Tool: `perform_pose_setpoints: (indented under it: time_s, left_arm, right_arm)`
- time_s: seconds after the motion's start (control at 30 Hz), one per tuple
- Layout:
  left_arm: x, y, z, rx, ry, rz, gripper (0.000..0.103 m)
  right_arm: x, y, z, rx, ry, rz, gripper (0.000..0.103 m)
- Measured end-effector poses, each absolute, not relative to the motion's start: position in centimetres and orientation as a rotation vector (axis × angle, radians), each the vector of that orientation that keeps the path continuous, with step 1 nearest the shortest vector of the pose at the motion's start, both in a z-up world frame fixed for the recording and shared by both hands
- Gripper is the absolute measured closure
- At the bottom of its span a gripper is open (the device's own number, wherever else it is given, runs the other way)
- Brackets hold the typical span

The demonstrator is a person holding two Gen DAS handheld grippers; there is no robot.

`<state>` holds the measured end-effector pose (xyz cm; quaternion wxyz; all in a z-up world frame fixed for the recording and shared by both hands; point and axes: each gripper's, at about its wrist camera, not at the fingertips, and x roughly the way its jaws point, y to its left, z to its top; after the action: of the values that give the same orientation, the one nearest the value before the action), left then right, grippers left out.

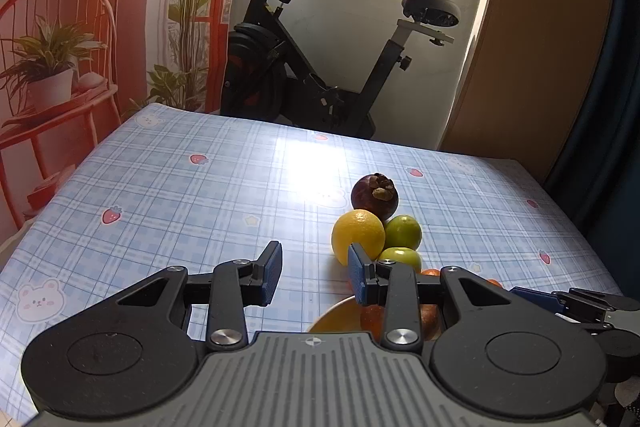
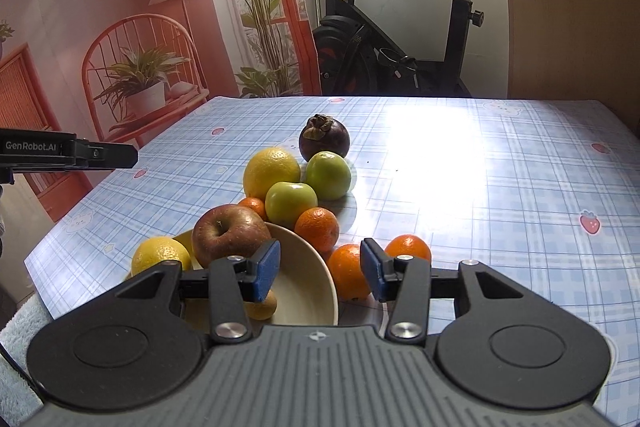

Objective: Organize fruits
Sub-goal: 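Reach the left gripper to a small orange beside the pile and grasp it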

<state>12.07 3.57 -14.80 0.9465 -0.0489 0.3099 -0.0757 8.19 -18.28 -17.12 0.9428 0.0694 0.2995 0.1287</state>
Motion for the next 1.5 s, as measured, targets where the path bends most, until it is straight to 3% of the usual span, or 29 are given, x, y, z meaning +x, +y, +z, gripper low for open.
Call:
perform_pose_setpoints:
  time_s: [0.33,0.97,1.5]
  left_arm:
    - [14.9,4.1,-15.4,-0.176,0.69,-0.173,0.066]
    - [20.4,1.8,-18.7,-0.15,0.854,-0.212,0.067]
    - [22.3,1.2,-21.4,-0.328,0.984,-0.269,0.067]
  right_arm:
    - [11.7,-20.4,-17.4,0.18,0.632,0.306,0.064]
    - [17.4,-18.8,-19.6,0.234,0.78,0.452,0.064]
    - [16.0,-19.4,-19.2,0.24,0.733,0.38,0.065]
